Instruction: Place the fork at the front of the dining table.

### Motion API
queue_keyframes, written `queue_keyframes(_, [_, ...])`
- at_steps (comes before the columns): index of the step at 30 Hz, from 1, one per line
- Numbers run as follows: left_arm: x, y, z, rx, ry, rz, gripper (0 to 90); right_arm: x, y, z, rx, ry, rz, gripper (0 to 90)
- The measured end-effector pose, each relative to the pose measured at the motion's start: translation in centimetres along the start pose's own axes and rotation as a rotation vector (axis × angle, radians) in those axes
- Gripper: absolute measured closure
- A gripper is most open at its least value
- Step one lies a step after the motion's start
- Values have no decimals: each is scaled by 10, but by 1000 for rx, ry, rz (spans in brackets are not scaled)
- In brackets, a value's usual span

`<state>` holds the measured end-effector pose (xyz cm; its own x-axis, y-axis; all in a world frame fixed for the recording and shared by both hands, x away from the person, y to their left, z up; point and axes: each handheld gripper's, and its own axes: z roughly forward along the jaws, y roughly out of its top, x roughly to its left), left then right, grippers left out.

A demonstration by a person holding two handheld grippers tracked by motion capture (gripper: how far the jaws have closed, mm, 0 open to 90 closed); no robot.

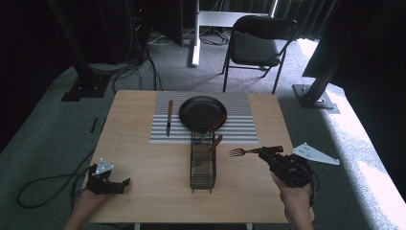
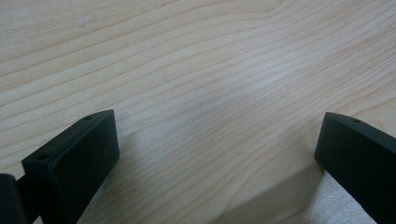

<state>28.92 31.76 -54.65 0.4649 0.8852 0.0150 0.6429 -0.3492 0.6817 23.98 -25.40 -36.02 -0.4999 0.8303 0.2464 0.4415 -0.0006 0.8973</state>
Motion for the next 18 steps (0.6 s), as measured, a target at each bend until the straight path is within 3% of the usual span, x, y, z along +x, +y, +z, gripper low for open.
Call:
queue_keyframes(1, [0,0,0,0,0,0,0,-8,-4,7,18,-26,9,805])
queue_keyframes(10, [0,0,0,0,0,0,0,-34,-10,38,78,-106,30,805])
queue_keyframes(18, [0,0,0,0,0,-1,0,-53,-2,72,102,-189,17,804])
